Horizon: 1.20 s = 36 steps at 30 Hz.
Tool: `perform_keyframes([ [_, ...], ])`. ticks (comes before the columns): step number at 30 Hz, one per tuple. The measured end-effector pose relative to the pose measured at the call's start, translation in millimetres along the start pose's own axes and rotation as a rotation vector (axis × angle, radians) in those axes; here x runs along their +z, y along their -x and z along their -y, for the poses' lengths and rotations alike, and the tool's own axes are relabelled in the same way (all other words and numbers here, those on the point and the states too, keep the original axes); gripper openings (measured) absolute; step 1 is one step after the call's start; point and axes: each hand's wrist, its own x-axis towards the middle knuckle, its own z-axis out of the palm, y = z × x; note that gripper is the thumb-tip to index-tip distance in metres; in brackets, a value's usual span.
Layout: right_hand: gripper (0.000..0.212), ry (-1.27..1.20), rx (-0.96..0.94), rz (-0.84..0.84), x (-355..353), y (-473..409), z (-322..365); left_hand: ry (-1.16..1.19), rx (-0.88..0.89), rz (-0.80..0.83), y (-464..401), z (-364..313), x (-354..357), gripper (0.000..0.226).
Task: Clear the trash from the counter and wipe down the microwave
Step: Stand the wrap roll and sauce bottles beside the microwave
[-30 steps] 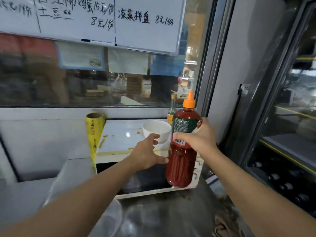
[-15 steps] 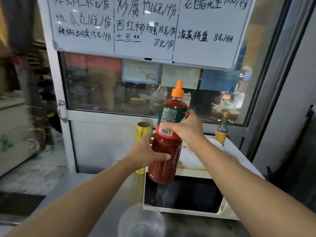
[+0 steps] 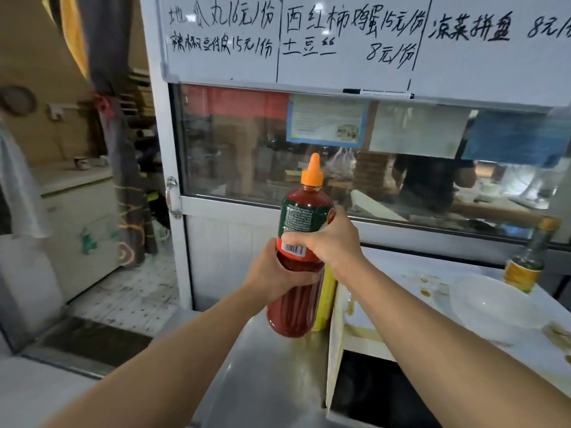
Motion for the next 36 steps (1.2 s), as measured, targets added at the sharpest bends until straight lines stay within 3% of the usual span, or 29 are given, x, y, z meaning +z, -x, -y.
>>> perform_keyframes([
  [8, 0.085, 0.013, 0.02, 0.02, 53, -34, -23, 0.052, -0.028, -0.03, -50, 40, -18, 0.068],
  [15, 0.087, 0.019, 0.043, 0.121, 72, -68, -53, 0.026, -0.054, -0.004, -93, 78, -15, 0.087],
  [18, 0.084, 0.006, 0.088, 0.19, 71, -81, -64, 0.024, -0.088, -0.012, -107, 96, -8, 0.078],
  [21, 0.094, 0.083, 0.096, 0.16, 65, -93, -74, 0.012, -0.096, -0.026, -122, 114, 0, 0.065],
  [36, 0.09, 0.312, 0.059, 0.036, 30, -122, -130, 0.0, -0.185, -0.092, -184, 199, 40, 0.077],
])
